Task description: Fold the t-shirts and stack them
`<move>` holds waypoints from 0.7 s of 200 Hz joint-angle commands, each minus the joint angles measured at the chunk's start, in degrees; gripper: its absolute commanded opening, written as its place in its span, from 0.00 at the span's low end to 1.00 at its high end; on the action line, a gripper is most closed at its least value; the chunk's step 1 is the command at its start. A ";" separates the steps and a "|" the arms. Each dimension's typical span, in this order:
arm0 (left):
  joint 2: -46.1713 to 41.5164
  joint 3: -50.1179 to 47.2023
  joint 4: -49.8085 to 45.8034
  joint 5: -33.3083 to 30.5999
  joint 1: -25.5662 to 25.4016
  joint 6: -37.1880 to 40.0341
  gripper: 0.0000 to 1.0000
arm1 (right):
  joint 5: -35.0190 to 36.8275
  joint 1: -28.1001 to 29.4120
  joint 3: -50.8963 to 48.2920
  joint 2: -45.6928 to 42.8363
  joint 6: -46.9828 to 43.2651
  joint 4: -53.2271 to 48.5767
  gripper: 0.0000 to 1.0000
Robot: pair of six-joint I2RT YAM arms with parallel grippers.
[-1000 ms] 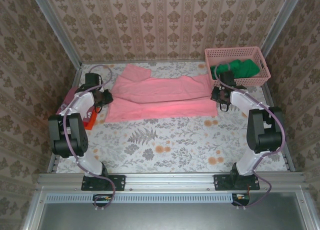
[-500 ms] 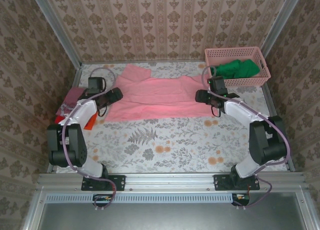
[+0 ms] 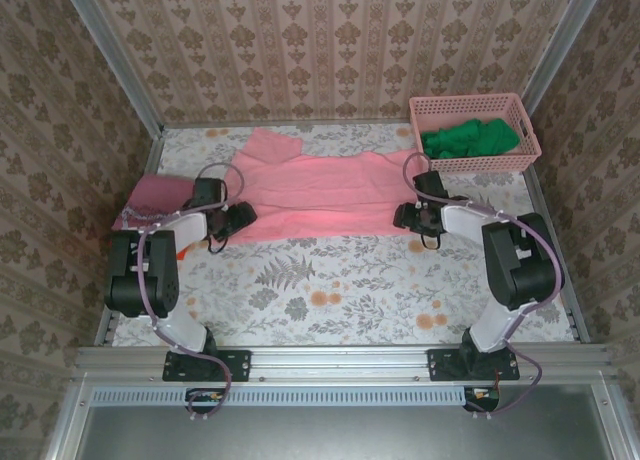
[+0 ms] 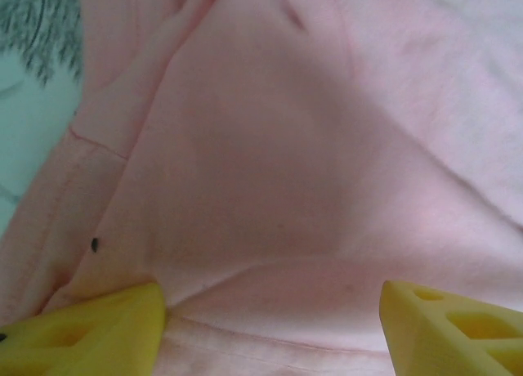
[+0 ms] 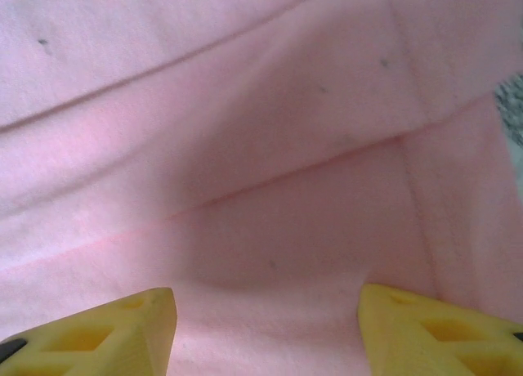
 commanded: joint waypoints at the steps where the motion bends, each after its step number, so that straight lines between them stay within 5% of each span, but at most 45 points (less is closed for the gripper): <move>1: -3.75 -5.05 -1.44 -0.56 0.40 -1.74 0.72 | -0.54 -1.17 -4.44 -4.30 1.66 -7.14 0.62; 82: -24.14 -19.90 -11.40 -3.02 -1.95 -6.25 0.73 | -0.17 -1.97 -15.54 -19.73 3.55 -15.12 0.62; 113: -29.56 -14.70 -15.51 -5.43 -2.72 -3.60 0.77 | -1.90 -0.46 -10.40 -21.82 2.41 -13.57 0.65; 140: -25.03 -6.40 -12.98 -6.71 -2.71 1.50 0.79 | -2.08 2.85 -4.50 -18.12 1.96 -9.86 0.66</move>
